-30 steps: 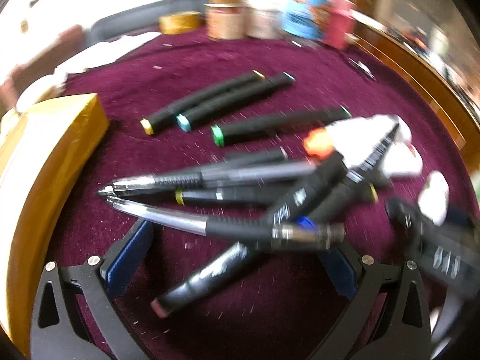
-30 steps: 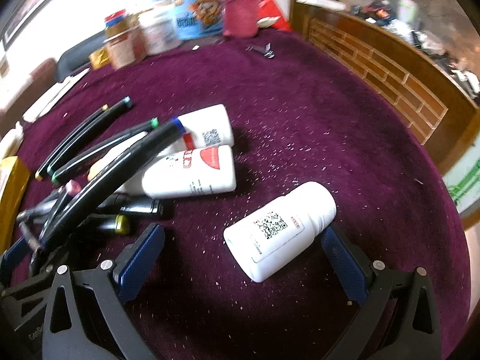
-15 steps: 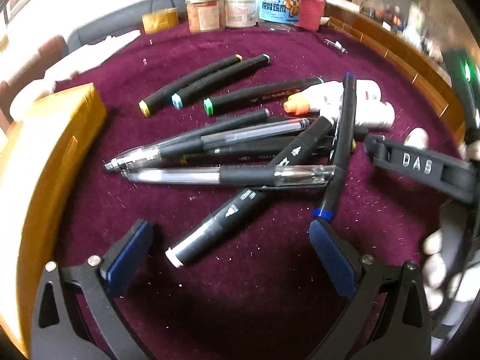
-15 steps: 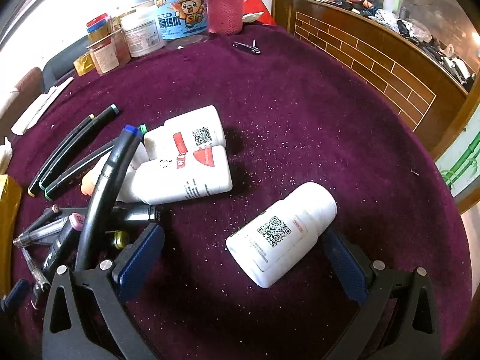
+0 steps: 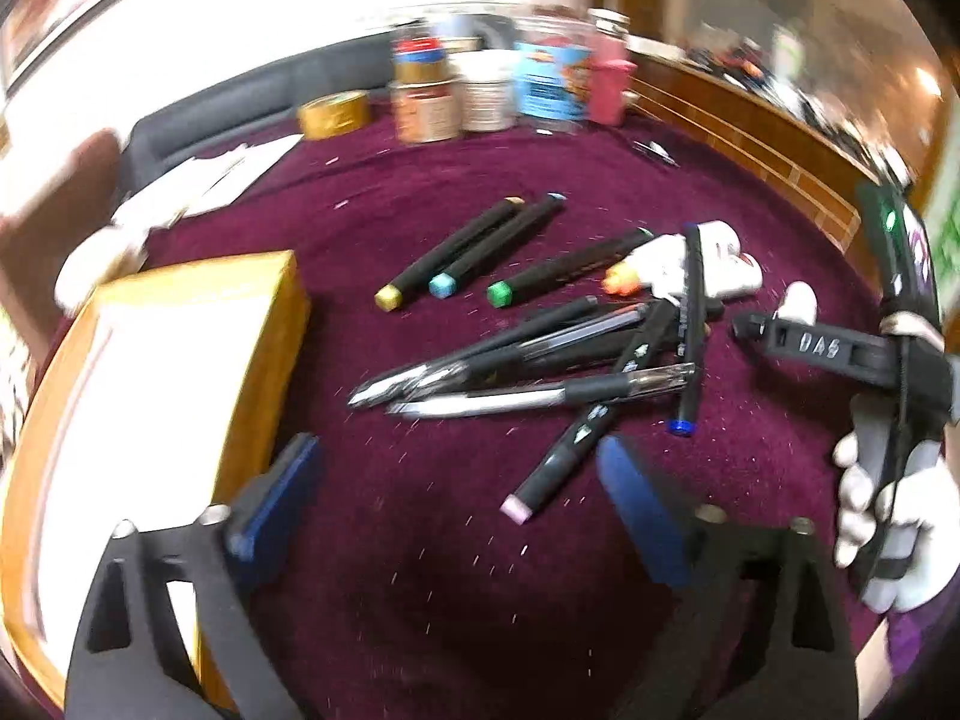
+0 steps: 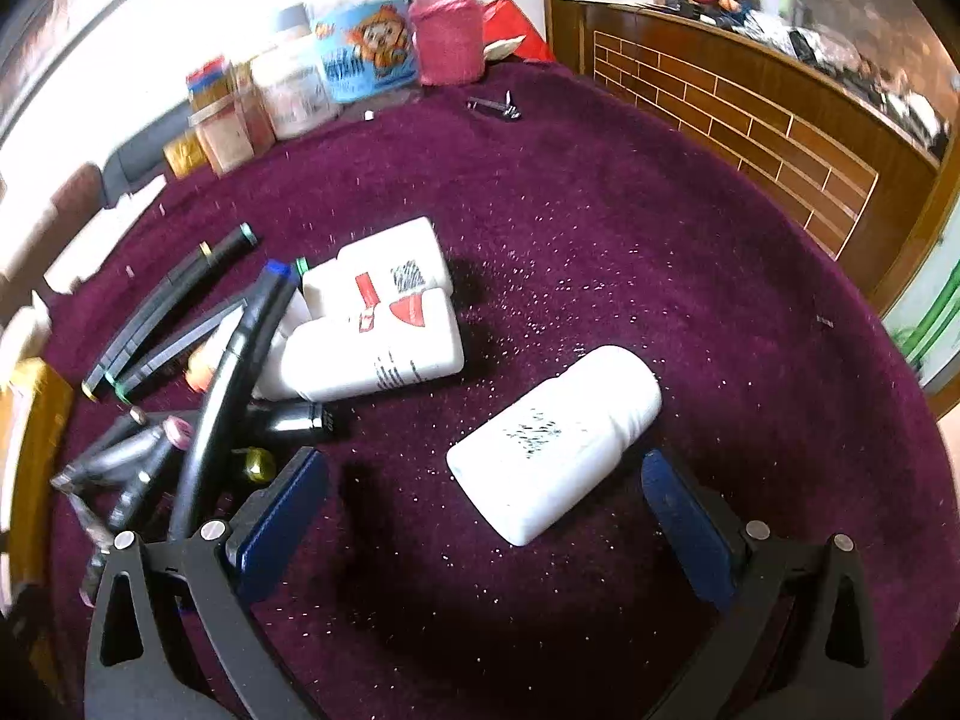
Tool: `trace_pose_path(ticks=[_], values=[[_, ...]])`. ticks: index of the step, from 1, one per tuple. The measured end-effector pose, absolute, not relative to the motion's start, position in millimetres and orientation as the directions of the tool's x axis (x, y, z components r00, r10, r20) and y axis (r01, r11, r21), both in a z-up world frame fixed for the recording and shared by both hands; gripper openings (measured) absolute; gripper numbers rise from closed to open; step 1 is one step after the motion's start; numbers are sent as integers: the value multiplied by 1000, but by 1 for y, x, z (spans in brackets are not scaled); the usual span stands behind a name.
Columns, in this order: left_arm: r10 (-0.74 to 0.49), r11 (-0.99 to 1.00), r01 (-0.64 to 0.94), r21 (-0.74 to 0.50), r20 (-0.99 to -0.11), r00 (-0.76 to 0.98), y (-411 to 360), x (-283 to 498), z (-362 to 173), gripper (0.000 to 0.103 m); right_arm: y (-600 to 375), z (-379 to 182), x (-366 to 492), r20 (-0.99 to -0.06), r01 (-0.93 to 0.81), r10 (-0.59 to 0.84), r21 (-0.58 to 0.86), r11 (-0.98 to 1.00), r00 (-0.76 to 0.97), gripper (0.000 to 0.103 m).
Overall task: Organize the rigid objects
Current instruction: 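Grasp the clear ballpoint pen with the left tool while the right tool grasps a blue-ended black marker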
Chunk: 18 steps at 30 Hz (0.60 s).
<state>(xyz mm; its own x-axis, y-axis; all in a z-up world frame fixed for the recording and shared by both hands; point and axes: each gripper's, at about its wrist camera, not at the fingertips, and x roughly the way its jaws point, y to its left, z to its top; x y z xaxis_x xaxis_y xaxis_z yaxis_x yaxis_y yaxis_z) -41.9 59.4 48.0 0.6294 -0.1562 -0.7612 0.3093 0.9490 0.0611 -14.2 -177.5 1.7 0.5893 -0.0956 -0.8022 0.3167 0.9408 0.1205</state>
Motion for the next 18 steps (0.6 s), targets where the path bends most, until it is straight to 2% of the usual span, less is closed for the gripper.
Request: trace_pose_path(ticks=[2, 6, 8, 9, 10, 11, 14, 18], values=[[-154, 924, 362, 121, -750, 644, 46, -34, 46, 81, -186, 3, -20, -784, 326, -66, 179, 928, 617, 102], [-155, 866, 452, 215, -744, 650, 25, -19, 35, 81, -190, 4, -23, -771, 340, -51, 219, 915, 634, 102], [-219, 850, 501, 163, -756, 617, 25, -17, 34, 80, -188, 4, -21, -774, 341, -56, 212, 916, 631, 102], [-245, 843, 523, 122, -780, 576, 25, -16, 32, 75, -188, 4, -20, -774, 342, -56, 212, 916, 631, 102], [-295, 832, 553, 47, -807, 511, 25, -17, 30, 55, -188, 4, -20, -774, 343, -57, 212, 915, 631, 102], [-346, 816, 578, -21, -819, 458, 26, -19, 29, 47, -188, 4, -21, -774, 343, -57, 212, 915, 631, 102], [-355, 799, 599, -52, -845, 400, 24, -28, 21, 45, -188, 5, -21, -772, 343, -56, 215, 914, 633, 102], [-381, 795, 604, -61, -824, 418, 30, -40, 30, 45, -190, 5, -22, -770, 343, -52, 222, 913, 636, 102]])
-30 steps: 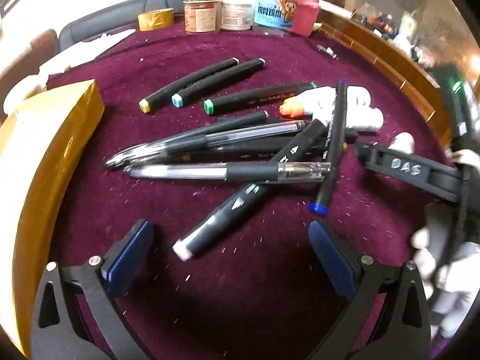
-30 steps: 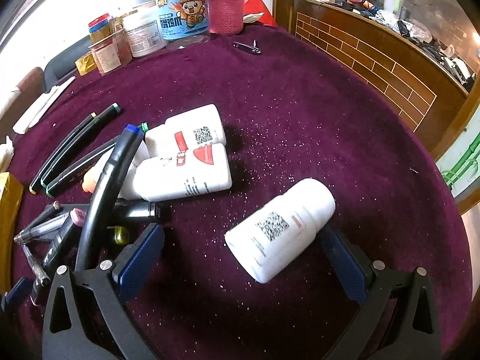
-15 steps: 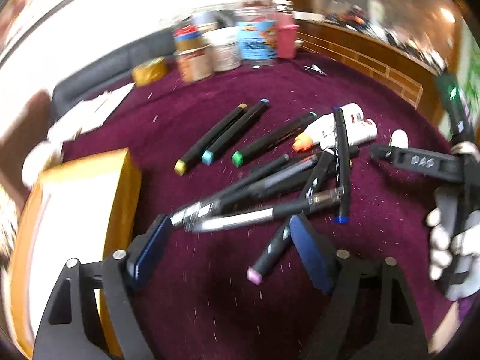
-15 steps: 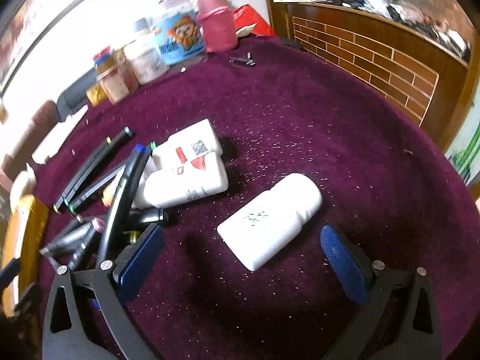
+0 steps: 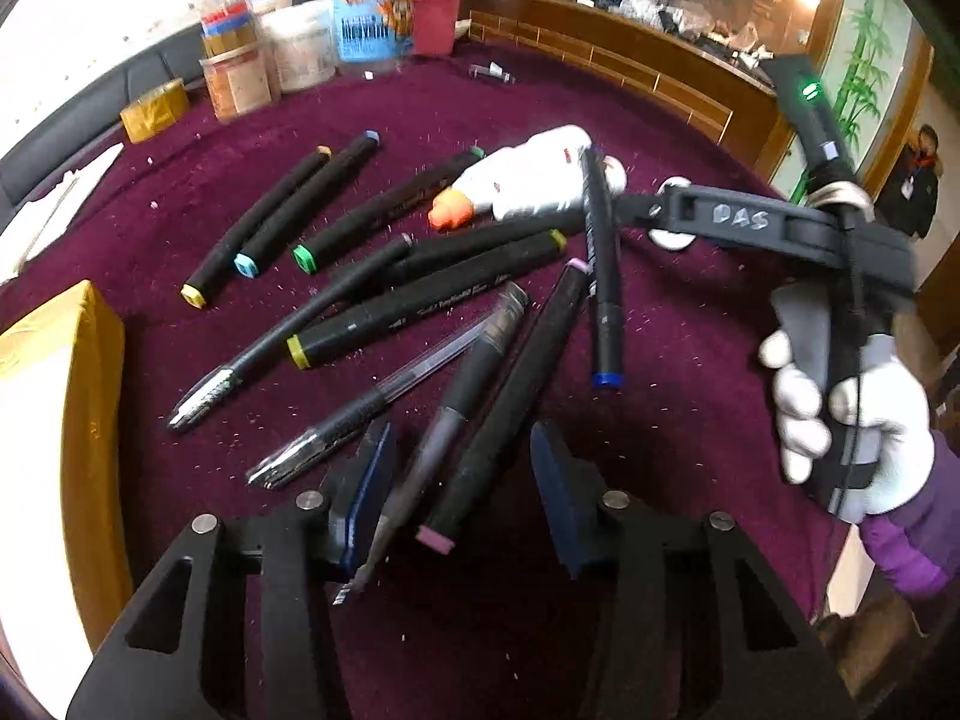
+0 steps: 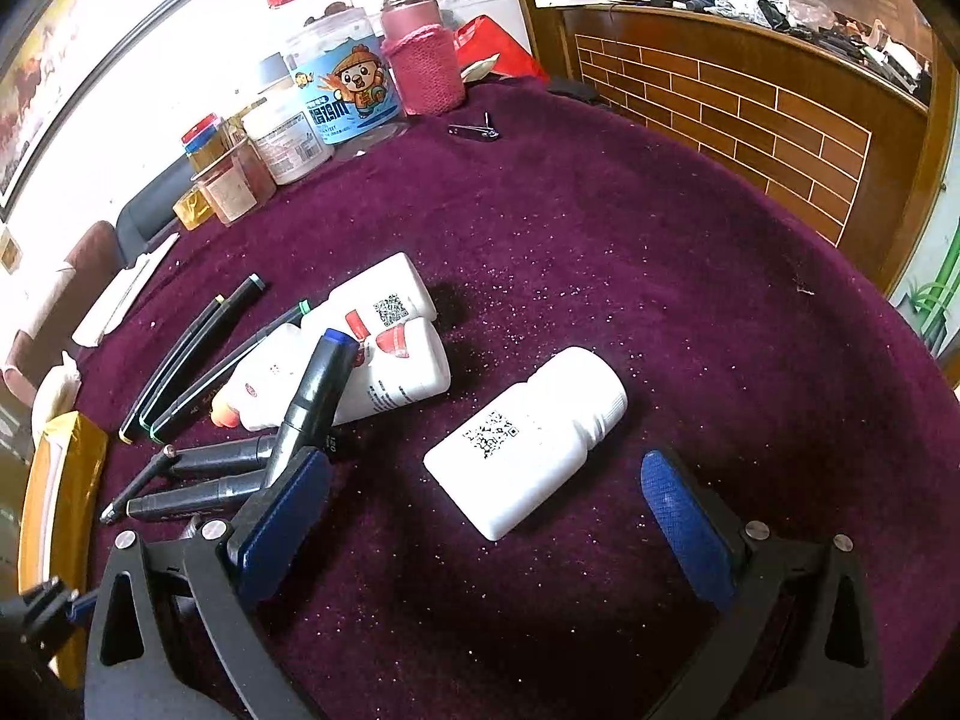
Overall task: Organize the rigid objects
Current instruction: 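Grasp the clear ballpoint pen with the left tool while the right tool grasps a blue-ended black marker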
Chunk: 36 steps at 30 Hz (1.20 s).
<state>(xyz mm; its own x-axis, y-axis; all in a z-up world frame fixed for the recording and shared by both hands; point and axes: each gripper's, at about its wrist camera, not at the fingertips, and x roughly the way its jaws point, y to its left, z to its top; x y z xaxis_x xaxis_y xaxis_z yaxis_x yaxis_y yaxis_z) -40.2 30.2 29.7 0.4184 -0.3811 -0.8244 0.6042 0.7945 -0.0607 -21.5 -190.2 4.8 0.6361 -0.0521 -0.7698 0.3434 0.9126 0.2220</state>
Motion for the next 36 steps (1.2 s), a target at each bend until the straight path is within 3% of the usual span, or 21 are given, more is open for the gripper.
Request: trace_pose_path(ticks=[4, 9, 11, 13, 15, 22, 30, 36], values=[[-372, 789, 615, 0, -796, 478, 34, -45, 39, 45, -190, 4, -22, -770, 344, -53, 221, 913, 636, 102], [-353, 785, 619, -21, -836, 420, 28, -45, 15, 45, -191, 4, -22, -769, 344, -51, 224, 912, 638, 102], [-362, 789, 612, -49, -842, 399, 27, -51, 11, 35, -191, 4, -22, -768, 343, -50, 226, 912, 639, 102], [-466, 754, 624, -204, -836, 289, 30, -57, 13, 26, -192, 4, -22, -766, 343, -47, 231, 910, 641, 102], [-513, 736, 624, -262, -818, 261, 31, -65, 18, 26, -193, 3, -22, -762, 343, -41, 241, 908, 646, 102], [-456, 804, 554, -216, -823, 340, 36, -58, 18, 26, -211, 4, -32, -712, 332, 48, 384, 861, 700, 102], [-491, 821, 498, -279, -791, 365, 41, -53, 21, 26, -207, 4, -30, -719, 339, 31, 364, 867, 694, 102], [-381, 830, 544, -119, -835, 398, 14, -67, 7, 27, -208, 4, -32, -719, 340, 28, 363, 867, 695, 102]])
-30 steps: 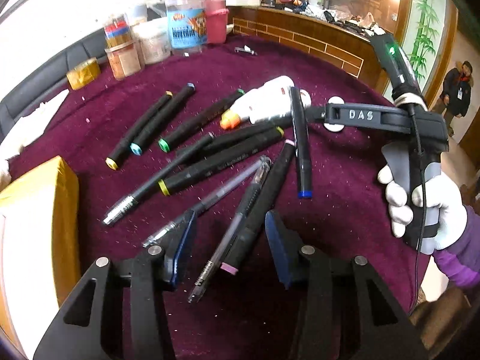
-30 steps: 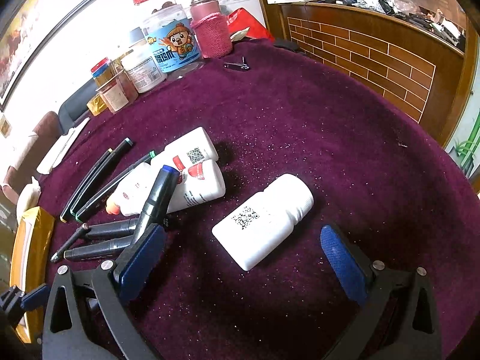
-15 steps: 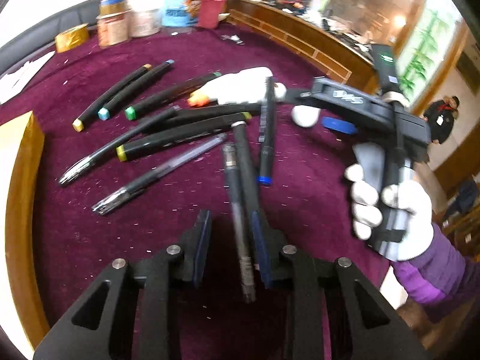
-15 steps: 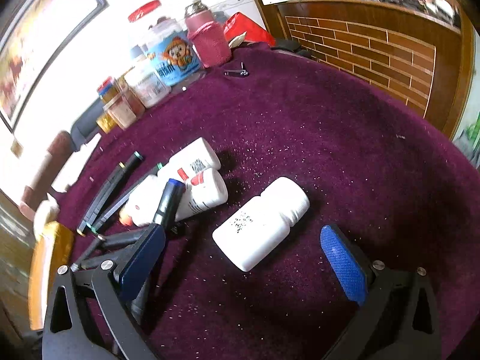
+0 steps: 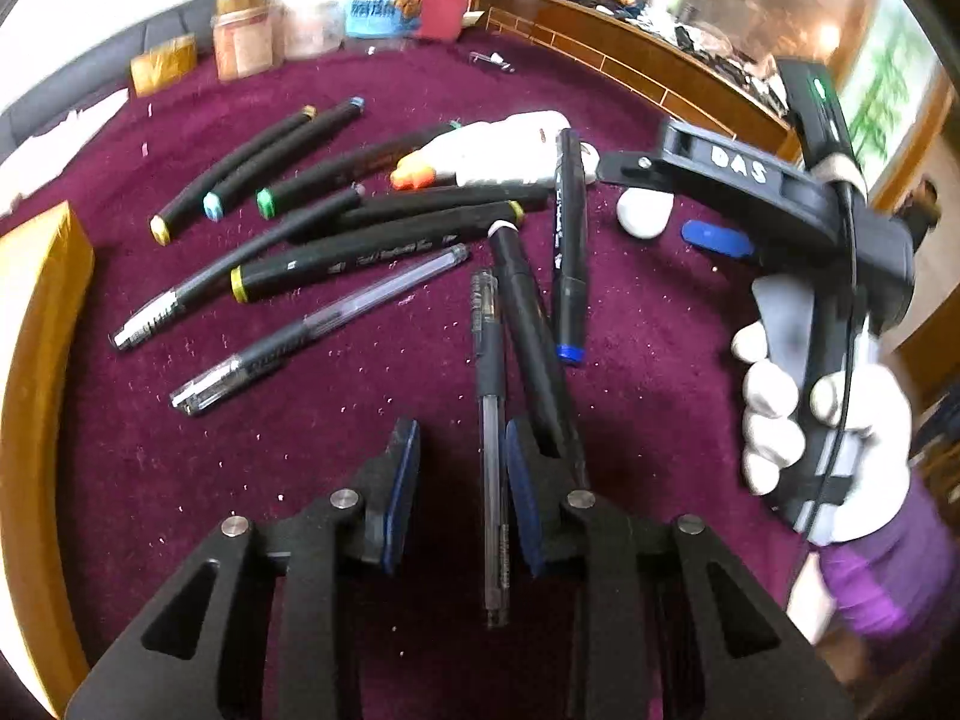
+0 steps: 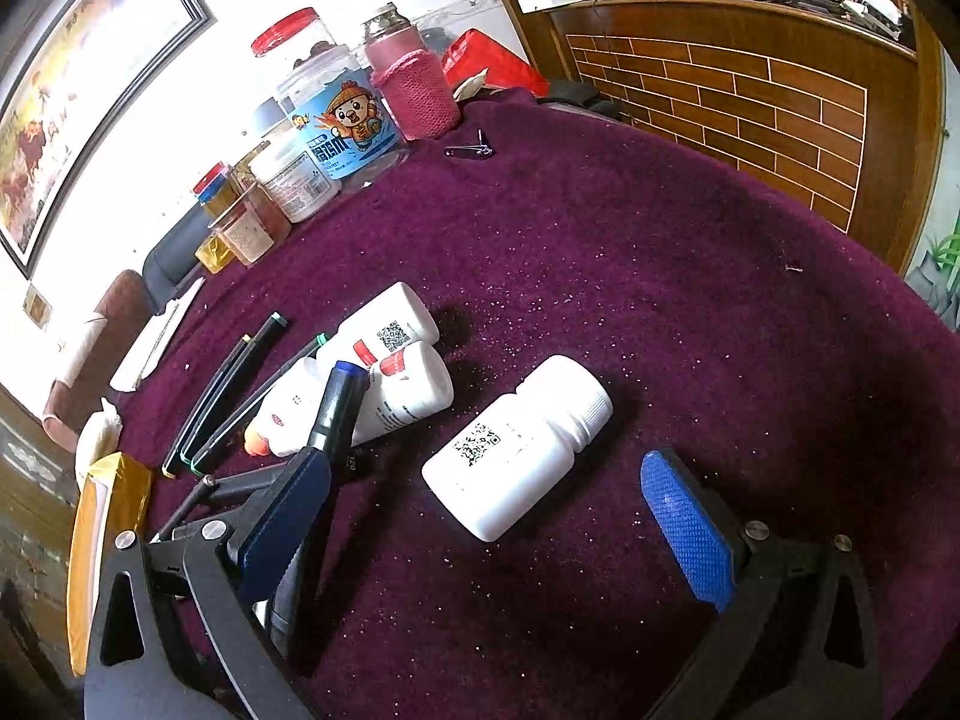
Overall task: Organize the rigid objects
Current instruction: 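Grasp the clear ballpoint pen with the left tool while the right tool grasps a blue-ended black marker, then carry the pen and marker into the yellow-rimmed white tray and open both tools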
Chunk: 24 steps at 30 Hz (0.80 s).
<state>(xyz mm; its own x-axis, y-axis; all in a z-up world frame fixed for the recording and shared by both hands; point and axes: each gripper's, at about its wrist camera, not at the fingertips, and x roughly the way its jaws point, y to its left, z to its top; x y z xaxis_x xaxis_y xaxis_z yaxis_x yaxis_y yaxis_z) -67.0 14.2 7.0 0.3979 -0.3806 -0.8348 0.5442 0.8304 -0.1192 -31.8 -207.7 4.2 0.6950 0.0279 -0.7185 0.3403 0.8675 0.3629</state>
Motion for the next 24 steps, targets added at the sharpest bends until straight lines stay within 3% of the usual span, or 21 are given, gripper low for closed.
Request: trace_pose_path(ticks=[3, 9, 10, 11, 15, 19, 24], values=[[-317, 823, 568, -11, -839, 443, 0, -76, 5, 27, -207, 4, -32, -721, 342, 22, 356, 870, 693, 102], [-281, 814, 574, 89, -804, 524, -19, -80, 2, 26, -207, 4, -33, -721, 341, 22, 355, 871, 693, 102], [-287, 810, 579, 93, -799, 529, -22, -81, 3, 16, -208, 4, -34, -720, 341, 22, 355, 871, 693, 102], [-301, 812, 579, 72, -799, 521, -22, -81, 3, 10, -208, 4, -34, -720, 340, 23, 356, 870, 694, 102], [-402, 826, 556, -88, -784, 473, 1, -78, 12, 8, -212, 5, -34, -723, 318, 65, 381, 868, 688, 102], [-463, 830, 531, -171, -743, 484, 22, -86, 27, 8, -216, 13, -47, -715, 281, 145, 442, 852, 684, 102], [-521, 829, 490, -269, -690, 503, 49, -90, 44, 8, -193, 23, -53, -747, 229, 129, 356, 906, 652, 101]])
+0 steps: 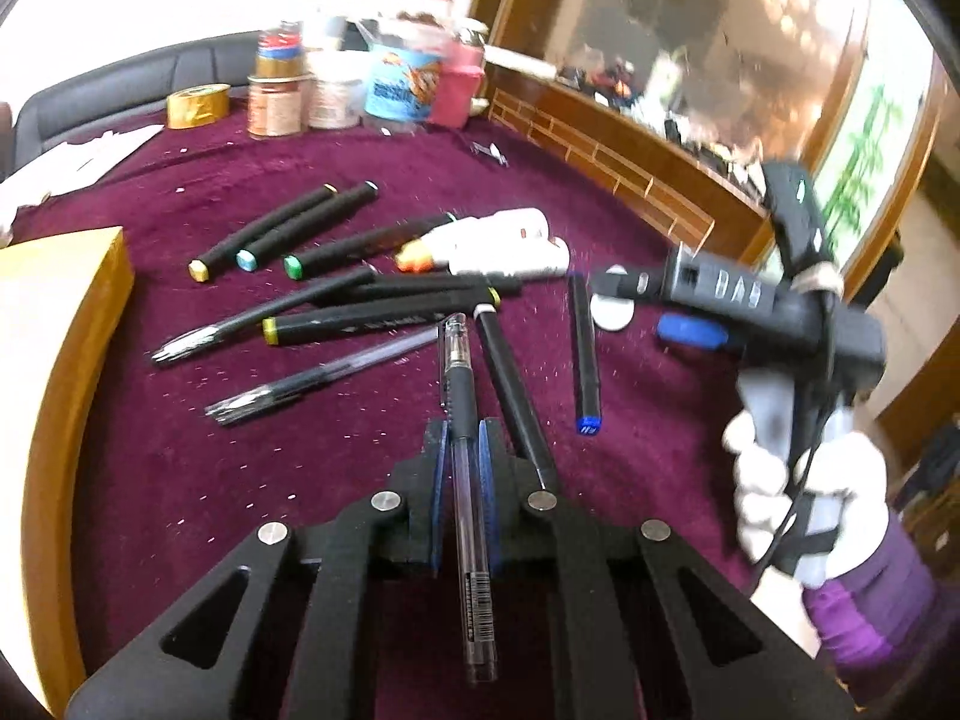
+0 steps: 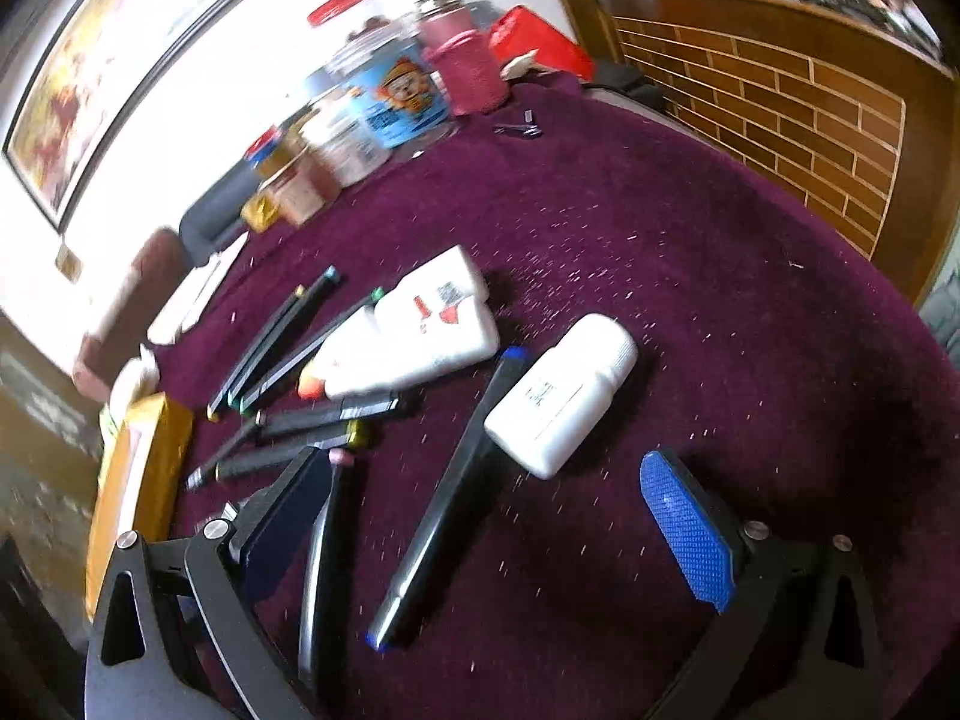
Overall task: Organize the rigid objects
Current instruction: 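Carry the pen and marker into the yellow-rimmed white tray and open both tools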
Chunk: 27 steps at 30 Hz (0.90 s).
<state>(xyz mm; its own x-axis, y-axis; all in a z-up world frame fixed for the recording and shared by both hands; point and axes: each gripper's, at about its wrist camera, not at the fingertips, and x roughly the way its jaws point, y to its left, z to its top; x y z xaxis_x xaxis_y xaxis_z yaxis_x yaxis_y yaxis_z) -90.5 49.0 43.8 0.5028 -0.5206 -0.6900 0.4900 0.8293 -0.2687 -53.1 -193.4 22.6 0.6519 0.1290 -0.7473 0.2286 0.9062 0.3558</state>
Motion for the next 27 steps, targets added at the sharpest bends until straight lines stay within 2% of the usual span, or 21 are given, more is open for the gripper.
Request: trace_pose_path(ticks=[3, 5, 6, 8, 11, 12, 13, 15, 18, 20, 27], values=[[-541, 826, 471, -308, -667, 513, 62, -93, 52, 8, -176, 21, -47, -781, 223, 83, 276, 935, 618, 93], [-555, 822, 458, -338, -654, 514, 71, -92, 55, 8, -162, 12, -36, -824, 242, 4, 170, 955, 566, 80], [-557, 822, 452, -346, -650, 517, 74, -94, 56, 8, -157, 7, -31, -845, 250, -16, 139, 958, 534, 79], [-559, 824, 438, -359, -642, 525, 84, -97, 59, 8, -150, 4, -27, -841, 271, -111, 43, 962, 529, 69], [-567, 822, 419, -386, -621, 541, 104, -102, 68, 8, -156, 5, -28, -831, 306, -151, 23, 952, 535, 48], [-567, 823, 411, -392, -615, 547, 110, -102, 71, 8, -161, 6, -30, -829, 313, -154, 26, 949, 538, 37], [-565, 825, 402, -397, -610, 556, 116, -102, 74, 8, -166, 7, -32, -830, 311, -146, 35, 950, 538, 28], [-558, 830, 374, -414, -592, 582, 138, -102, 85, 8, -182, 10, -38, -840, 311, -101, 84, 947, 534, 14], [-542, 837, 341, -427, -567, 620, 165, -104, 95, 8, -200, 15, -53, -840, 299, 35, 231, 926, 541, 13], [-523, 845, 312, -434, -554, 648, 186, -103, 101, 8, -203, 20, -62, -828, 285, 72, 272, 919, 556, 13], [-492, 848, 211, -486, -573, 655, 231, -84, 92, 8, -159, 51, -66, -722, 106, 373, 523, 846, 583, 13]])
